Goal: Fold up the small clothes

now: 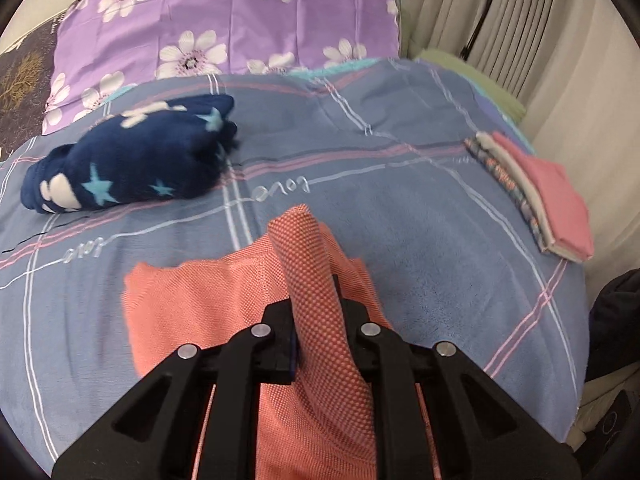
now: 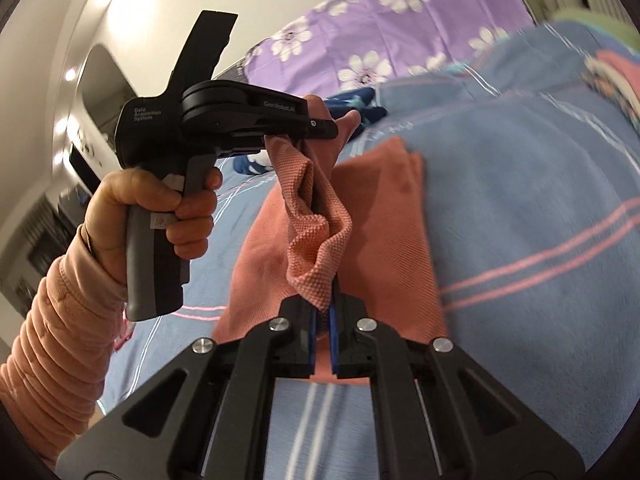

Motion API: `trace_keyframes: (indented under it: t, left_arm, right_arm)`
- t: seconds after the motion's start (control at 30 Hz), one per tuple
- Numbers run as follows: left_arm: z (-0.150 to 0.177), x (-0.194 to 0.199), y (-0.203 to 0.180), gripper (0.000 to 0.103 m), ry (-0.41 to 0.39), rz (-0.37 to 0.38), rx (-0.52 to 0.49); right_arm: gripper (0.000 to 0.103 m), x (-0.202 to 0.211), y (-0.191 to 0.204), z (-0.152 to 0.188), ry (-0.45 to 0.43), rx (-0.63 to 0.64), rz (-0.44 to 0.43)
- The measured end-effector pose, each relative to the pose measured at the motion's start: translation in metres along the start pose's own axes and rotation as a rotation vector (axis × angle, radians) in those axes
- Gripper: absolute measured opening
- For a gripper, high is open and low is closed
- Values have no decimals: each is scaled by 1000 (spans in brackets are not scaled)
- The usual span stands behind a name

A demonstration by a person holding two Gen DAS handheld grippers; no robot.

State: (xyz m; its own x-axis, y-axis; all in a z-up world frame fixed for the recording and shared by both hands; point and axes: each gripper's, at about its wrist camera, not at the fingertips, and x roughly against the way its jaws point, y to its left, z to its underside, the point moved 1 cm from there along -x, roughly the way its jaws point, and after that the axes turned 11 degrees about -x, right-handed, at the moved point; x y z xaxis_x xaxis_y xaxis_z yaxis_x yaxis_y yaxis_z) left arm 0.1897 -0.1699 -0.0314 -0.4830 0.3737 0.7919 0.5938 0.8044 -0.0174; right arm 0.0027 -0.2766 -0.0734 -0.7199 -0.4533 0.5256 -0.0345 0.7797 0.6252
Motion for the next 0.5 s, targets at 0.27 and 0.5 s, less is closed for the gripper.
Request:
trace_keyframes:
  t: [0.27,0.5]
  left_arm:
    - [-5,-39,-20,12,66,-36,-9]
    - [-8,-42,-31,12,64,-49,-42]
  right_arm:
    - [4,-3,-28,5,21,-92,-55]
    - [4,10,-29,7,1,-109,-128]
